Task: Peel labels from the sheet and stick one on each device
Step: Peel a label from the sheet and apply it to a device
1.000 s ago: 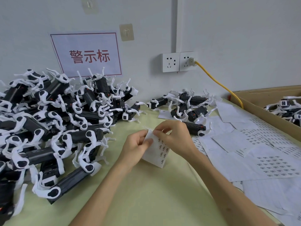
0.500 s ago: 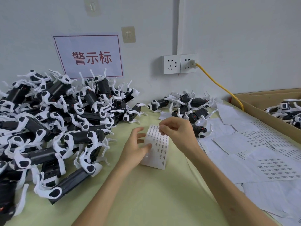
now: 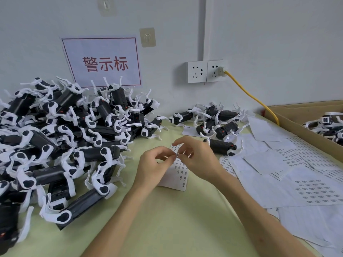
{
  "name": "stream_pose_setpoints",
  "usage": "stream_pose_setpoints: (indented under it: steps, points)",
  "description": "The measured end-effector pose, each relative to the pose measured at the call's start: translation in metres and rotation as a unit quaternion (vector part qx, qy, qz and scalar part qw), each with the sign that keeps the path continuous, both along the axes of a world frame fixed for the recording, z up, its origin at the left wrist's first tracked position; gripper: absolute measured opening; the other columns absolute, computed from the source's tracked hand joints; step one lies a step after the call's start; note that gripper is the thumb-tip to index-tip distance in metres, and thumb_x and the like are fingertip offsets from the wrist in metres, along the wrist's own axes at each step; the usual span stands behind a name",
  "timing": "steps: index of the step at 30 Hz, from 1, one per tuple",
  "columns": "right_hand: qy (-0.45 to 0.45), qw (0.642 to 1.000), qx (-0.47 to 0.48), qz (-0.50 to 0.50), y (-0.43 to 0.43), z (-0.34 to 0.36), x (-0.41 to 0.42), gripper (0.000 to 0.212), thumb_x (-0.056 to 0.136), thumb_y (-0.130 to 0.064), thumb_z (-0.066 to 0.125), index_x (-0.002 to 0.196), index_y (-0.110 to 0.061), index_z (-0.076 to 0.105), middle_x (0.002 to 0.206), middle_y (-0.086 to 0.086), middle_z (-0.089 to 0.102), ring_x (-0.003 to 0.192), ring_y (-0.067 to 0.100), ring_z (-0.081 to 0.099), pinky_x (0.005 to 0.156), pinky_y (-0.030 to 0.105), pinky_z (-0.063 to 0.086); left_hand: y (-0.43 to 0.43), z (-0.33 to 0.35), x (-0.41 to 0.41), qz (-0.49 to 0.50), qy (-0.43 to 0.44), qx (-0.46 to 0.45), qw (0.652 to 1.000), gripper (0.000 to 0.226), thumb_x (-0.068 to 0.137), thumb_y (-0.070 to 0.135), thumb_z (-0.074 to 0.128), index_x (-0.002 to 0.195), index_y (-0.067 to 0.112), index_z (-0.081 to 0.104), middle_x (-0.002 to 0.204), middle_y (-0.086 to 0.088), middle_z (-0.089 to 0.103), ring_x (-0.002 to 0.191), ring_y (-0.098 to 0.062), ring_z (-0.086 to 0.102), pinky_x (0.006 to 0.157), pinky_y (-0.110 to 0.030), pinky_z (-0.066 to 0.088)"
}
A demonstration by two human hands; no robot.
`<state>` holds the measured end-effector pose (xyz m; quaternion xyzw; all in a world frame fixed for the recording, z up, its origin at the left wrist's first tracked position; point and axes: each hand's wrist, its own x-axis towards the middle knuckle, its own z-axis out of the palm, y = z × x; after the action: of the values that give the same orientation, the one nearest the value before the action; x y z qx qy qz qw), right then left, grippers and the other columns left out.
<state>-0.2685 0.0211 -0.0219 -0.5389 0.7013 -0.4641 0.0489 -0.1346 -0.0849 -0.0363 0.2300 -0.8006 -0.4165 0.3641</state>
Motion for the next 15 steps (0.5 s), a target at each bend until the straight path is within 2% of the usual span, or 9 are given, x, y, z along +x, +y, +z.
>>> stream_pose_setpoints:
  steps: [3,8,12,15]
  points:
    - [0.016,1.0,0.006,-0.002,0.0,-0.001,-0.001,0.04,0.085,-0.002,0.066,0.11,-0.033,0.067,0.081,-0.012,0.069,0.074,-0.001,0.06,0.066,0.009,0.045,-0.001,-0.001,-0.001,-0.003,-0.013,0.009,1.0,0.018,0.088,0.013,0.077,0.082,0.03,0.075,0.082,0.021,0.074,0.078,0.003,0.065,0.07,-0.007,0.043]
    - [0.029,1.0,0.0,0.007,0.0,-0.002,0.002,0.039,0.085,-0.002,0.066,0.112,-0.03,0.068,0.084,-0.014,0.067,0.076,-0.001,0.06,0.068,0.01,0.045,-0.002,0.0,-0.001,-0.002,-0.01,0.07,0.998,0.018,0.09,0.011,0.075,0.082,0.027,0.075,0.08,0.013,0.076,0.078,-0.004,0.067,0.076,-0.015,0.05]
    - [0.005,1.0,-0.006,0.018,0.0,0.001,0.008,0.045,0.085,-0.002,0.066,0.12,-0.03,0.067,0.097,-0.015,0.071,0.085,0.0,0.063,0.072,0.009,0.044,-0.002,0.005,0.002,0.001,0.033,0.179,0.983,0.012,0.093,0.015,0.072,0.088,0.024,0.077,0.076,0.007,0.074,0.07,-0.004,0.065,0.064,-0.016,0.049]
    - [-0.037,0.999,-0.025,0.029,-0.001,0.002,0.014,0.051,0.087,-0.005,0.067,0.129,-0.034,0.062,0.115,-0.021,0.068,0.093,-0.003,0.066,0.074,0.012,0.048,-0.004,0.008,0.006,0.005,0.066,0.267,0.961,0.007,0.095,0.018,0.07,0.096,0.02,0.077,0.078,0.006,0.073,0.075,-0.008,0.068,0.068,-0.022,0.049]
